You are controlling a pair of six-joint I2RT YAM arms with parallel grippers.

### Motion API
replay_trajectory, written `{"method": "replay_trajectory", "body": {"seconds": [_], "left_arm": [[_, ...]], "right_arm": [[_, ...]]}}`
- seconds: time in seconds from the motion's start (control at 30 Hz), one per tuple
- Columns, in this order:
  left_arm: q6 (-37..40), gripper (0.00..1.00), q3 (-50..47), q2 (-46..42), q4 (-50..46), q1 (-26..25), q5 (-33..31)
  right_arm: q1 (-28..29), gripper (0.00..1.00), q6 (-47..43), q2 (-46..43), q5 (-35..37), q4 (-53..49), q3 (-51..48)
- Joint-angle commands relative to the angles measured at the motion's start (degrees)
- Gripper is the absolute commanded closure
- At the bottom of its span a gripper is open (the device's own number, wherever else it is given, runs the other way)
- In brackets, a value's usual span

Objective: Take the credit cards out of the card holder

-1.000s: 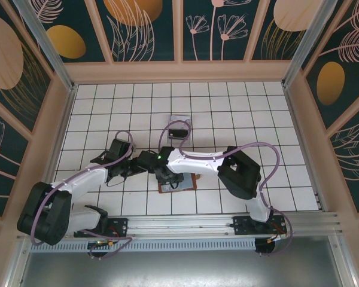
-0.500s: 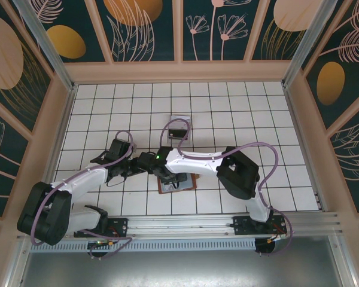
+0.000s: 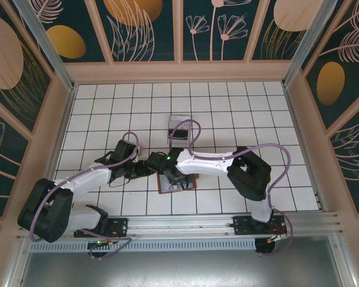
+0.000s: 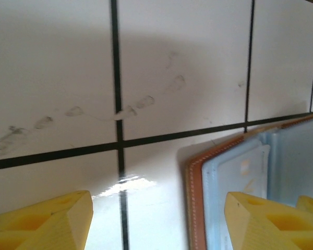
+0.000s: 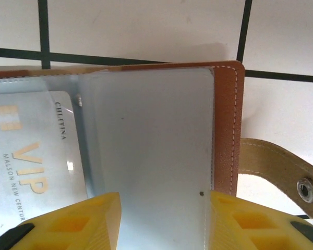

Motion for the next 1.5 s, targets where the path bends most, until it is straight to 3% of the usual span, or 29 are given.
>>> {"method": "replay_trajectory", "body": {"seconds": [0.0,0.43,1.03,1.17,1.47], "left_arm": [[-2.1,0.33,1.6,-0.4,-0.6,-2.3,-1.8],[-9.5,0.41,0.3,-4.1,-2.3,-9.9,-5.1],[-13.5,0.58,-0.7,-2.5,2.2,-12.5,-5.1],[-14.0,0.64,-1.0,-1.2,3.8,-13.5,-4.5],[-15.3,0.78,-1.5,0.5,6.2,-15.2,-4.1]], "right_arm": [[-0.9,0.55,0.0,-3.8,-1.2,4.2,-3.3],[-3.2,0.56,-1.3,-8.1,-3.1,10.5,-14.2],[-3.4,0.61,-3.1,-13.9,-3.1,6.9,-8.3],[-4.3,0.65,-4.3,-14.8,-7.8,11.7,-8.7],[-9.9,0.83,-3.5,-16.6,-25.4,32.3,-19.1]]}}
